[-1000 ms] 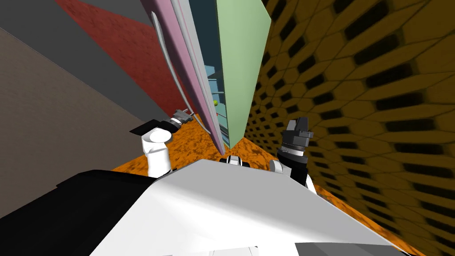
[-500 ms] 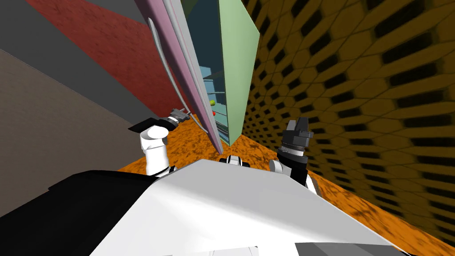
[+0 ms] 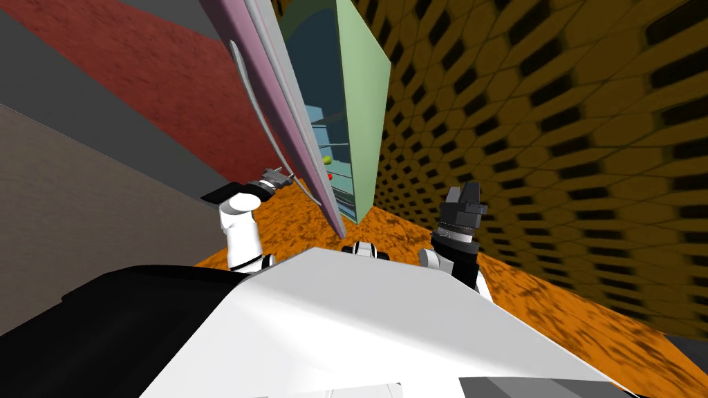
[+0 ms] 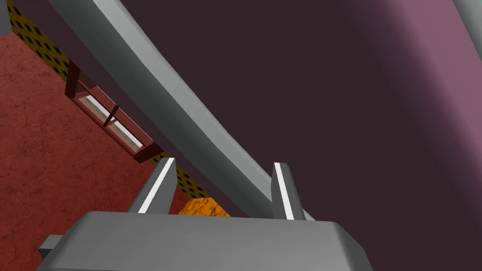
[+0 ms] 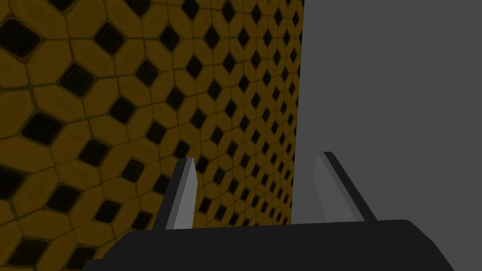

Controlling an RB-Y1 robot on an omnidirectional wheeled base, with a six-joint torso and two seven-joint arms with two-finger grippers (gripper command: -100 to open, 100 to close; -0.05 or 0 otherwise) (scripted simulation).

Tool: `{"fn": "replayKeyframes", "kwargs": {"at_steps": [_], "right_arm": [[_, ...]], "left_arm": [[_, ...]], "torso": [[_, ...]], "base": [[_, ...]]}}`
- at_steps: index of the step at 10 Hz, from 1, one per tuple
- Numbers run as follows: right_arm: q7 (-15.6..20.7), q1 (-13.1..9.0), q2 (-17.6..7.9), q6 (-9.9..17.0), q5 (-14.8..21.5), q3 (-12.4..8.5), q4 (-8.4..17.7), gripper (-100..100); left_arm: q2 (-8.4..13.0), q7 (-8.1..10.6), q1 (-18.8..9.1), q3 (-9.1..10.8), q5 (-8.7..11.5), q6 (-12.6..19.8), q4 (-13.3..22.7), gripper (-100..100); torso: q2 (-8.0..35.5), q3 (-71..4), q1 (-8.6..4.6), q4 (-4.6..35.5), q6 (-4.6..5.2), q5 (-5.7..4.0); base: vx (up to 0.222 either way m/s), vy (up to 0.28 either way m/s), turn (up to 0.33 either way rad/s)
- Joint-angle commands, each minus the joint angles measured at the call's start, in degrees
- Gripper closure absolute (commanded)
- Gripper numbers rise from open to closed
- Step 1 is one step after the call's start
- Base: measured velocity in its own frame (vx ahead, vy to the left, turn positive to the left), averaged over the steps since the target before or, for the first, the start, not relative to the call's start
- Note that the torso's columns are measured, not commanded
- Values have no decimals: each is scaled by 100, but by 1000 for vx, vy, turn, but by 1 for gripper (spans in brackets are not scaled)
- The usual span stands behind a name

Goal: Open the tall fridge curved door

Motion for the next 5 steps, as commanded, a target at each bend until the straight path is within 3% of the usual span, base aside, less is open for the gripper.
{"fn": "replayKeyframes", "kwargs": {"at_steps": [1,2,3,4,5], "right_arm": [[0,-1,-1,1,0,0,1,0],[0,1,0,1,0,0,1,0],[0,4,0,0,0,-1,0,0],[0,1,0,0,0,0,0,0],[0,0,0,0,0,0,1,0]], "left_arm": [[178,-148,-174,125,39,-153,517,100],[178,-148,-174,125,39,-153,574,100],[430,-389,-399,249,164,-298,748,100],[430,-436,-399,249,164,-298,848,100],[430,-436,-399,249,164,-298,1109,100]], "torso": [[47,40,20,11,-29,18],[26,40,-8,2,-53,22],[-18,9,-27,-9,-57,10],[3,6,-19,6,-12,-9],[47,39,-14,12,-32,4]], "base": [[-200,76,-353],[-26,14,-43],[-149,52,-275],[-308,77,-409],[-226,47,-199]]}}
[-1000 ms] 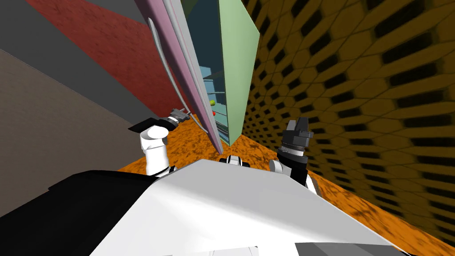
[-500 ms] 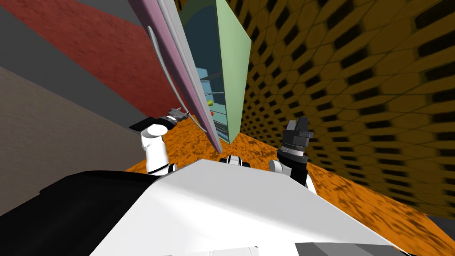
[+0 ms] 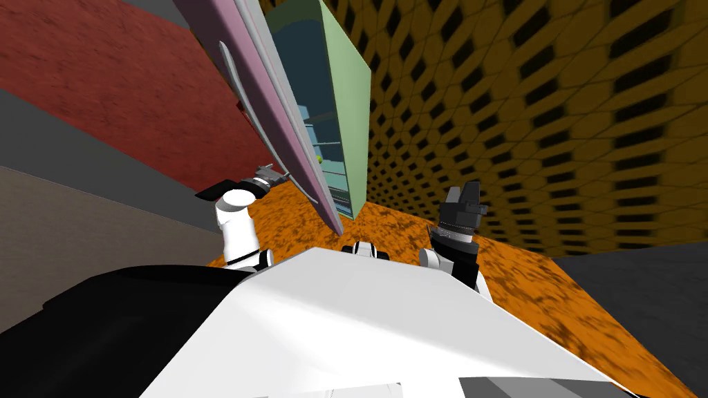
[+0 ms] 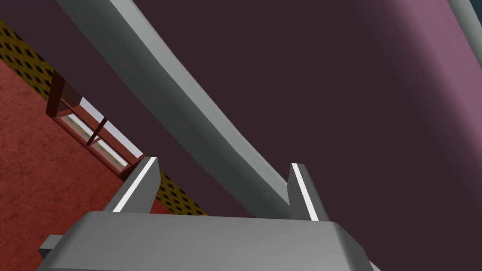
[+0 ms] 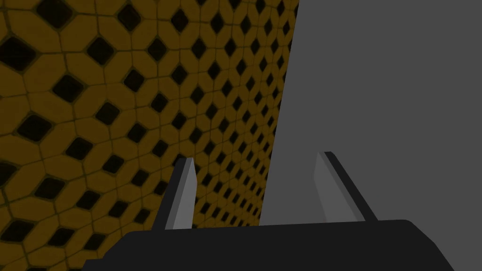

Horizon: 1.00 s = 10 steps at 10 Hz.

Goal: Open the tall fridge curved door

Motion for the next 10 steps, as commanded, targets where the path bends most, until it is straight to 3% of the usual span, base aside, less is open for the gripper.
{"fn": "replayKeyframes", "kwargs": {"at_steps": [1,2,3,5,6,7,8,9,10], "right_arm": [[0,2,0,0,0,-1,0,0],[0,5,0,-1,0,-1,-1,0],[0,1,0,0,0,-1,0,0],[0,3,-1,0,0,-1,0,0],[0,5,0,0,0,-2,0,0],[0,3,0,0,0,-1,0,0],[0,1,0,0,0,0,0,0],[0,3,-1,0,0,-1,0,0],[0,5,-1,-1,0,-2,0,0]], "left_arm": [[77,-8,-96,80,-73,-73,427,100],[325,-279,-320,204,52,-218,566,100],[328,-296,-320,204,52,-218,834,100],[328,-296,-320,204,52,-218,1103,100],[565,-584,-545,328,177,-363,1338,100],[580,-584,-545,328,177,-363,1362,100],[580,-584,-545,328,177,-363,1645,100],[580,-584,-545,328,177,-363,1778,100],[832,-872,-769,452,302,-509,1995,100]], "torso": [[2,12,1,2,-35,8],[-16,4,-1,-5,-45,10],[10,4,3,12,7,-12],[16,25,-11,9,-38,2],[-29,-7,-25,-4,-32,-6],[3,0,-40,10,7,-28],[33,16,-51,28,16,-50],[38,33,-52,21,-25,-29],[20,28,-40,10,-42,-13]], "base": [[-70,29,13],[-227,36,-254],[-344,110,-376],[-122,49,-114],[-170,2,-231],[-306,-2,-370],[-233,30,-264],[-81,37,-45],[-224,6,-252]]}}
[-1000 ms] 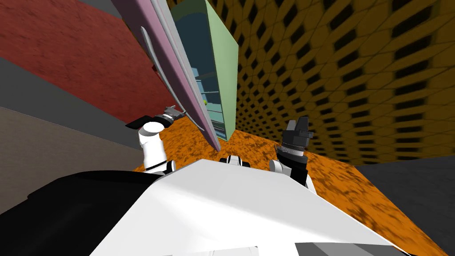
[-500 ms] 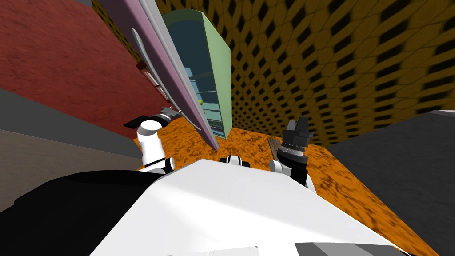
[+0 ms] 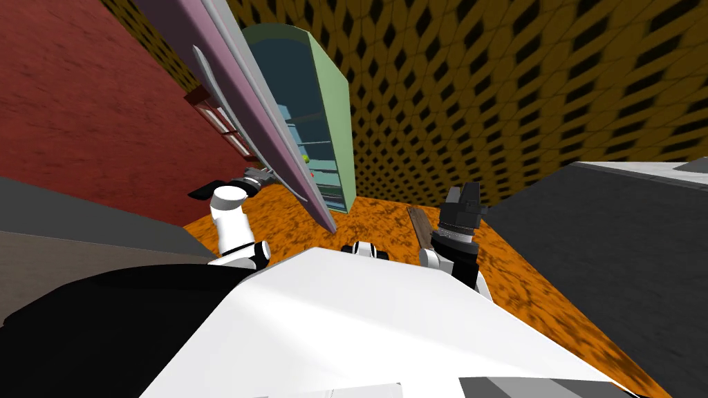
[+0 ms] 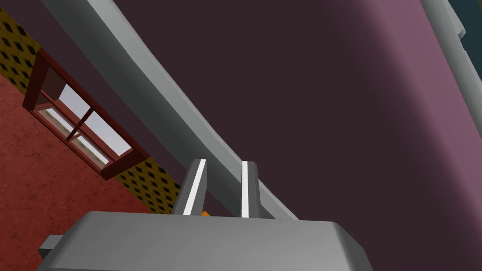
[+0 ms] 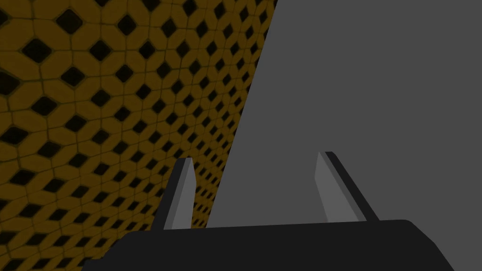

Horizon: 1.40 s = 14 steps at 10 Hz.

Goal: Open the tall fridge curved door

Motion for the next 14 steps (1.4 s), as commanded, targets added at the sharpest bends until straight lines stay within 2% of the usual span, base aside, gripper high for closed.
{"fn": "replayKeyframes", "kwargs": {"at_steps": [1,2,4,5,7,8,9,10,13,14], "right_arm": [[0,-4,0,0,0,1,1,0],[0,-4,0,1,0,1,1,0],[0,1,-1,0,0,-1,0,0],[0,1,-1,0,0,-1,0,0],[0,3,1,-1,0,0,-1,0],[0,2,0,-1,0,0,-1,0],[0,3,-1,-1,0,-1,-1,0],[0,2,-1,0,0,-1,0,0],[0,-2,-3,1,0,-2,0,0],[0,-2,-3,1,0,-2,1,0]], "left_arm": [[285,-249,-259,162,84,-188,550,100],[285,-249,-259,162,84,-188,704,100],[251,-228,-265,135,41,-206,676,100],[386,-144,-261,173,-17,-104,761,-100],[384,-155,-257,175,-9,-113,763,-100],[492,-83,-270,224,-16,-22,783,-100],[455,-140,-268,202,10,-69,799,-100],[465,-136,-271,206,13,-58,802,100],[373,-241,-151,178,428,238,456,100],[373,-241,-151,178,428,238,456,100]], "torso": [[28,1,10,20,37,-23],[60,31,-11,15,30,-7],[0,7,-24,-18,7,17],[3,6,-33,-21,14,17],[13,13,-60,-17,15,7],[58,39,-27,-6,13,17],[58,44,-2,-2,10,25],[74,51,-10,-1,10,27],[104,58,75,33,-9,9],[80,44,68,30,-9,9]], "base": [[-341,15,-423],[-208,29,-187],[-30,18,13],[73,-71,23],[112,-76,21],[124,12,-6],[81,10,-1],[9,-10,-11],[-170,217,-20],[-196,219,-1]]}}
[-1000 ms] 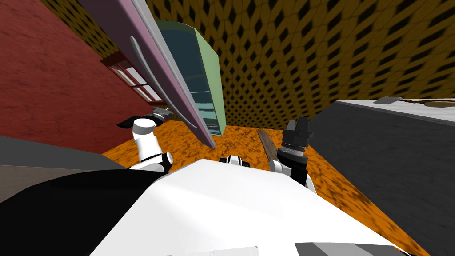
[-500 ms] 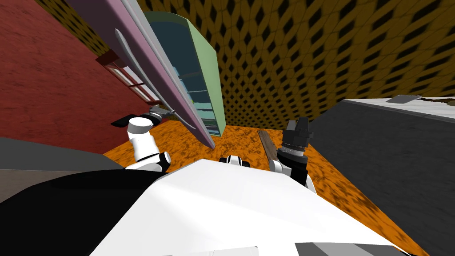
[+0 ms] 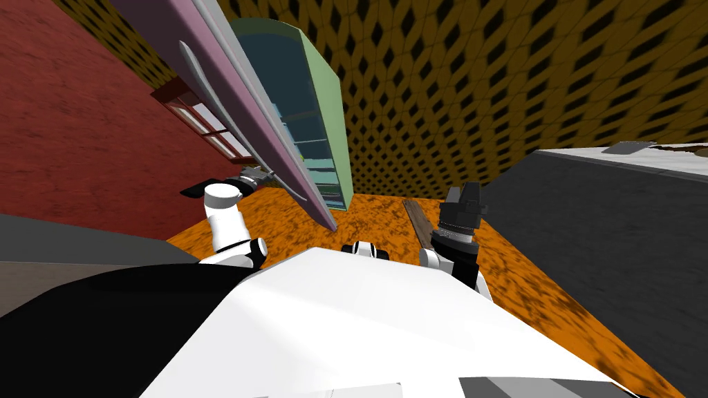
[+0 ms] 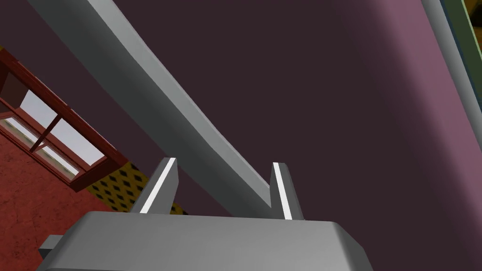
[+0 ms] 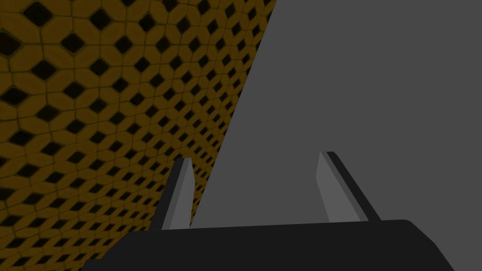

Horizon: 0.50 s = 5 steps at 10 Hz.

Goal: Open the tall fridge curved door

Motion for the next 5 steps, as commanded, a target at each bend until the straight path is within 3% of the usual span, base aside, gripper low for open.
{"fn": "replayKeyframes", "kwargs": {"at_steps": [1,5], "right_arm": [[0,1,1,0,0,0,0,0],[0,1,0,0,0,0,0,0]], "left_arm": [[38,-119,52,85,267,87,-181,100],[-57,-261,199,75,813,453,-637,100]], "torso": [[-43,-25,-38,-13,1,-6],[-68,-43,-84,-19,40,-28]], "base": [[-198,217,40],[-220,302,-5]]}}
